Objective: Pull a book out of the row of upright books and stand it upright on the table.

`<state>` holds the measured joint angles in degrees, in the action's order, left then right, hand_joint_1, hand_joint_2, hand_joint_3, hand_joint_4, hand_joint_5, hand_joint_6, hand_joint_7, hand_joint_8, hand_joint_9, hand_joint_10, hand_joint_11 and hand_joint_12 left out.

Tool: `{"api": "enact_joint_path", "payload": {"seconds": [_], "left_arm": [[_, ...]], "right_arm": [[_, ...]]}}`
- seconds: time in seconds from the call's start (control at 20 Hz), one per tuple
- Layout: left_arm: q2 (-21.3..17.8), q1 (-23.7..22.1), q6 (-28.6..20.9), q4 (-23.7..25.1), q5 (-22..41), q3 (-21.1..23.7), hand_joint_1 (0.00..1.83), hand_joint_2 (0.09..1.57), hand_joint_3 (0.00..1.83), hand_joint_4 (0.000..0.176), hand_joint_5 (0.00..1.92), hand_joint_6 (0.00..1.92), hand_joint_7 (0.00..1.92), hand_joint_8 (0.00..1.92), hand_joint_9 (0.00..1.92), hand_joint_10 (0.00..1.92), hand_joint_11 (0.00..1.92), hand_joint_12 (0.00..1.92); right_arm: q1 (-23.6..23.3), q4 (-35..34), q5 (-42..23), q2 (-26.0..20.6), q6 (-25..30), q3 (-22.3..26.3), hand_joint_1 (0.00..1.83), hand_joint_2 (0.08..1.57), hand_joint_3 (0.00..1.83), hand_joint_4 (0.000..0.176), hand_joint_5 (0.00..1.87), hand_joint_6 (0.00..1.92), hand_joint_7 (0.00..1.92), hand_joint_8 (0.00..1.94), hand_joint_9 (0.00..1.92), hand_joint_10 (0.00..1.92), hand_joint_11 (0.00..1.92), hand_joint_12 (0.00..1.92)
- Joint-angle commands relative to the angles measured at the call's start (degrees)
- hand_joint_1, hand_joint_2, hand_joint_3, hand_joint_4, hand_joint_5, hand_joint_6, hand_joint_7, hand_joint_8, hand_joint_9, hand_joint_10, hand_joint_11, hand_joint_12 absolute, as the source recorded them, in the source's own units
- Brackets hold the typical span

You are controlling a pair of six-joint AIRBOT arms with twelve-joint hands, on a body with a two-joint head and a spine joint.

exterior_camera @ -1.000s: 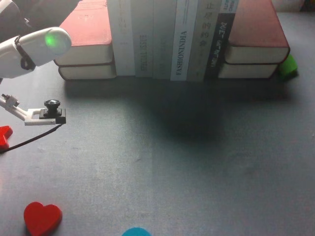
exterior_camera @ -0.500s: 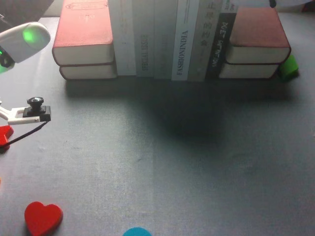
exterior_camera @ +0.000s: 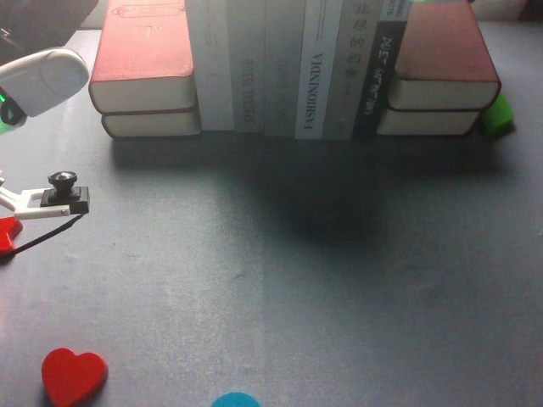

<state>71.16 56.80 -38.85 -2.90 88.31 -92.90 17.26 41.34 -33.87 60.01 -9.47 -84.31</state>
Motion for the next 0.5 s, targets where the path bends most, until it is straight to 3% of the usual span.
{"api": "enact_joint_path", "payload": {"seconds": [0.0,0.05,0.15,0.2,0.25,0.3,0.4,0.45], "left_arm": [[-0.07,-0.3,-0.5,-2.38,6.28,0.16,0.9,0.93,0.0,0.155,0.32,0.02,0.01,0.0,0.0,0.0,0.07,0.04],[-0.09,-0.32,-0.5,-2.36,6.29,0.18,0.88,0.93,0.0,0.173,0.33,0.0,0.01,0.0,0.0,0.0,0.0,0.4],[-0.11,-0.38,-0.5,-2.34,6.37,0.3,0.88,0.93,0.0,0.169,0.27,0.0,0.0,0.0,0.0,0.0,0.0,0.52],[-0.11,-0.39,-0.5,-2.34,6.43,0.37,0.88,0.94,0.0,0.158,0.25,0.0,0.0,0.0,0.0,0.0,0.0,0.56],[-0.06,-0.35,-0.5,-2.34,6.44,0.36,0.87,0.95,0.0,0.15,0.24,0.0,0.0,0.0,0.0,0.0,0.0,0.54],[-0.02,-0.35,-0.5,-2.27,6.39,0.34,0.86,0.95,0.0,0.147,0.23,0.0,0.0,0.0,0.0,0.0,0.0,0.53],[0.13,-0.61,-0.5,-1.4,5.55,0.19,0.89,0.94,0.0,0.156,0.25,0.01,0.0,0.0,0.0,0.0,0.0,0.4],[0.27,-0.63,-0.5,-1.28,5.43,0.14,0.9,0.92,0.0,0.17,0.27,0.0,0.0,0.0,0.0,0.0,0.0,0.46]], "right_arm": [[-1.33,-2.85,-4.52,-0.08,0.0,0.01,0.44,1.11,0.0,0.076,0.7,0.02,0.0,0.0,0.0,0.0,0.0,0.0],[-1.61,-2.6,-4.52,-0.08,-0.08,0.04,0.47,1.12,0.01,0.058,0.7,0.01,0.0,0.0,0.0,0.0,0.0,0.0],[-2.12,-2.5,-4.52,-0.09,-0.27,0.21,0.53,1.13,0.01,0.108,0.69,0.01,0.0,0.0,0.0,0.0,0.0,0.0],[-2.38,-2.51,-4.52,-0.09,-0.28,0.23,0.59,1.15,0.02,0.075,0.65,0.0,0.0,0.0,0.0,0.0,0.0,0.0],[-2.59,-2.51,-4.52,-0.09,-0.37,0.22,0.56,1.15,0.01,0.096,0.64,0.0,0.0,0.0,0.0,0.0,0.0,0.0],[-2.96,-2.51,-4.52,-0.09,-0.52,0.21,0.58,1.14,0.01,0.102,0.66,0.01,0.0,0.0,0.0,0.0,0.0,0.0],[-4.3,-1.84,-3.47,-0.09,-0.6,0.12,0.5,1.11,0.0,0.152,0.67,0.01,0.0,0.0,0.0,0.0,0.0,0.0],[-4.87,-1.22,-2.75,-0.09,-0.79,0.06,0.49,1.14,0.01,0.149,0.67,0.01,0.0,0.0,0.0,0.0,0.0,0.0]]}}
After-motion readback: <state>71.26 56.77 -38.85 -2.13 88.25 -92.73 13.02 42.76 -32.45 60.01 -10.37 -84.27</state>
